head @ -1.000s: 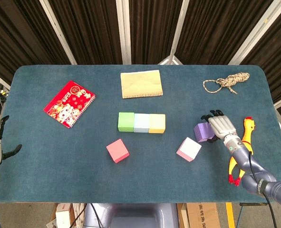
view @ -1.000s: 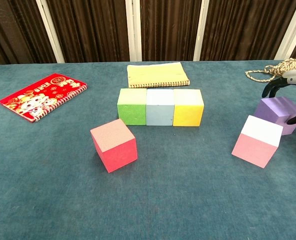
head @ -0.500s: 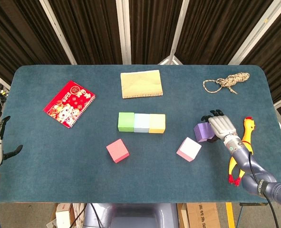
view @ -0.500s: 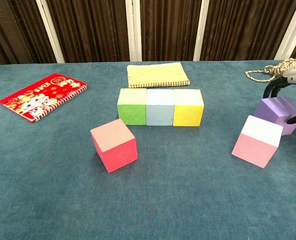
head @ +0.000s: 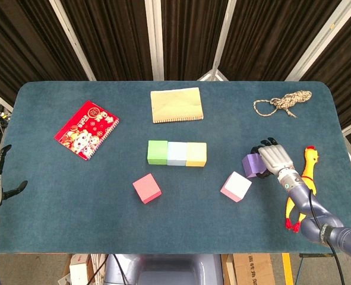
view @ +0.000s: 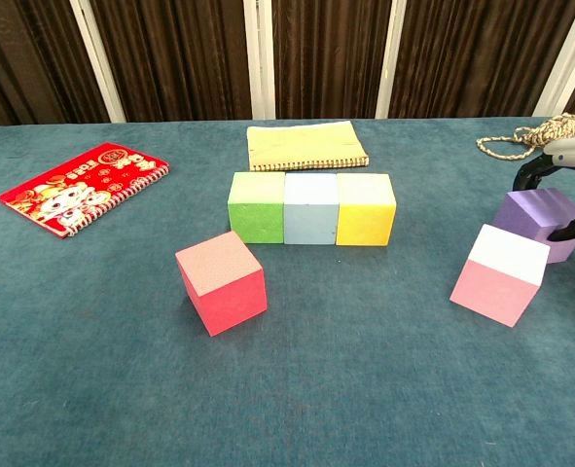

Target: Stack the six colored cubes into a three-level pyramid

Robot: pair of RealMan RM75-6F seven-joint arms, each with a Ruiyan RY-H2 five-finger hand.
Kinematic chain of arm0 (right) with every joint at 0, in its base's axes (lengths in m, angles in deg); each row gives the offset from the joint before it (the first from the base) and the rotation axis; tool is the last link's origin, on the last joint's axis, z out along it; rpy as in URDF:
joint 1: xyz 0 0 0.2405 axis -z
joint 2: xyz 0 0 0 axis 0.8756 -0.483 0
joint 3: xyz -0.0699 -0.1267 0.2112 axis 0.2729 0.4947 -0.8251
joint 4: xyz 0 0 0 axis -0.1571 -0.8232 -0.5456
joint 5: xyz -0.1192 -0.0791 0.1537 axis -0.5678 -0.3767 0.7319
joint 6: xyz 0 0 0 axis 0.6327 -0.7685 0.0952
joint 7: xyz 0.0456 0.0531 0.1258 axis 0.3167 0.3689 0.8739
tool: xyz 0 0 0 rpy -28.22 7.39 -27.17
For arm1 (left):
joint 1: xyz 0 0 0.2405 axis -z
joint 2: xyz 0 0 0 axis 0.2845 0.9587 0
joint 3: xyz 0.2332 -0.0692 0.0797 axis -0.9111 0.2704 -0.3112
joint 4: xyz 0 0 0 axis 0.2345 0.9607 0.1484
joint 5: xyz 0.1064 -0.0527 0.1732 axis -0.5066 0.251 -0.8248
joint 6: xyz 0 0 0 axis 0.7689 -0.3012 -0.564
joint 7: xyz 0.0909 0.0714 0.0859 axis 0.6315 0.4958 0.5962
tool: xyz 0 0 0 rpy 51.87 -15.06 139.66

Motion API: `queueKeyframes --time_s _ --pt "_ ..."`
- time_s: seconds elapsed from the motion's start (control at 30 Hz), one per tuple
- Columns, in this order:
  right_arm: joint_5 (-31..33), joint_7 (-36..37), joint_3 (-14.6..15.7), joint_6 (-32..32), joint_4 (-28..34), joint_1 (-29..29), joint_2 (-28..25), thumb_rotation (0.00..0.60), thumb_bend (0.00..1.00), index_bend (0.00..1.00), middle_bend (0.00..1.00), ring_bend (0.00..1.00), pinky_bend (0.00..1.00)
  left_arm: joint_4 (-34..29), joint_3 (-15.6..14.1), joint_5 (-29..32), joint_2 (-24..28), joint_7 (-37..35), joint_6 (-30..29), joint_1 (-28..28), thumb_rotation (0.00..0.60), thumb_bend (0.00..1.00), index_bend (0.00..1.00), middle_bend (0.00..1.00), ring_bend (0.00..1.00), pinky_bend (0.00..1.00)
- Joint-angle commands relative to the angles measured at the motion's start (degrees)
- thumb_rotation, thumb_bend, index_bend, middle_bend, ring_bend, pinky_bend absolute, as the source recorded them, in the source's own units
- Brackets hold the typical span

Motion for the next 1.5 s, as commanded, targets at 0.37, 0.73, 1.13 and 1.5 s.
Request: queueKeyframes --time_s 0.37,0.73,1.13,1.5 --pt "1.24 -1.24 -1.57 -1.31 3.78 -0.45 -2.99 0.6 0.36 0.41 0.41 0.18 0.0 0.04 -0.09 -0.45 0.06 -0.02 -0.39 -0.13 0.6 0.2 0.14 0.0 0.0 0.05" --pt "21.06 -18.65 -2.96 1.2 20.28 -12.72 -13.6 0.6 0.36 0.41 0.44 0.21 0.0 0.3 -0.3 -0.62 0.03 1.5 -0.65 -0.19 0.6 0.2 0.14 0.0 0.0 0.05" --pt "74.0 -48.29 -6.79 -26.5 28.53 -37.83 -3.58 0.6 0.36 0.41 0.45 0.23 0.0 1.5 0.63 -2.24 0.78 3.93 -6.09 -1.65 0.6 0.2 0.15 0.01 0.0 0.04" --pt "89.5 -62.72 -14.89 -36.83 19.17 -46.77 7.77 0.6 0.36 0.41 0.45 0.23 0.0 1.56 0.91 -1.62 0.66 5.01 -5.57 -1.5 0.6 0.2 0.15 0.02 0.0 0.03"
